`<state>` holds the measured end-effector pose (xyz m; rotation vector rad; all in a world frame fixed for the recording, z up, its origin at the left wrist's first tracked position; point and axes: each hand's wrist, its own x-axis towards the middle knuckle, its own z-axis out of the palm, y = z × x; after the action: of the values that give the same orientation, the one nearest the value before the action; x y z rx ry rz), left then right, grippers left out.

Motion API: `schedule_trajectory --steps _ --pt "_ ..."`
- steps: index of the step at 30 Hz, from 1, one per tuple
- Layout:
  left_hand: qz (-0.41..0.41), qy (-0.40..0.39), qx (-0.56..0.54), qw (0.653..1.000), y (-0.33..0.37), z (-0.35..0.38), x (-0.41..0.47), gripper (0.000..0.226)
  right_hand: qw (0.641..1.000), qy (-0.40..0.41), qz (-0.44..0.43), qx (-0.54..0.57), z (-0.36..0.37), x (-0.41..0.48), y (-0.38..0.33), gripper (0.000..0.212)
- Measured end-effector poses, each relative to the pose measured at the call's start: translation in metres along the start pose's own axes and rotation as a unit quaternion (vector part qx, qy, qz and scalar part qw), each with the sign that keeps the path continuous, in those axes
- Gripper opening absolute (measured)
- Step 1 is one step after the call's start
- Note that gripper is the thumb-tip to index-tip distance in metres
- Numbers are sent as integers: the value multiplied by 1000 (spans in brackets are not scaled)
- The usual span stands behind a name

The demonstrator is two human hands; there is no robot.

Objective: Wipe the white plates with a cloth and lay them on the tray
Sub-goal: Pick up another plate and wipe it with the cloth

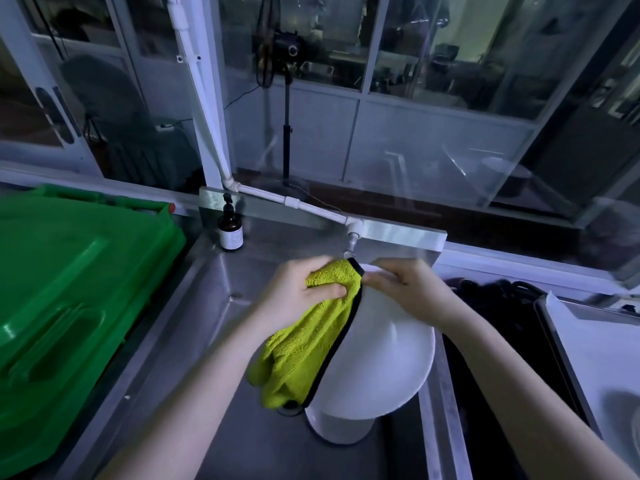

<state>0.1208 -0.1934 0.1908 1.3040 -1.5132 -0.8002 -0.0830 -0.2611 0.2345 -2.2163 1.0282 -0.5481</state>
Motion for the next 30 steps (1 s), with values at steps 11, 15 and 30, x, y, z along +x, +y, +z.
schedule_trajectory --steps 11,15,30 --pt "-183 303 -211 911 -42 27 -28 7 833 337 253 359 66 -34 18 46" --pt "-166 248 -207 932 -42 7 -25 5 923 208 162 281 41 -32 23 27" --pt "-240 295 -256 889 -43 22 -18 25 848 319 231 355 52 -26 5 44"
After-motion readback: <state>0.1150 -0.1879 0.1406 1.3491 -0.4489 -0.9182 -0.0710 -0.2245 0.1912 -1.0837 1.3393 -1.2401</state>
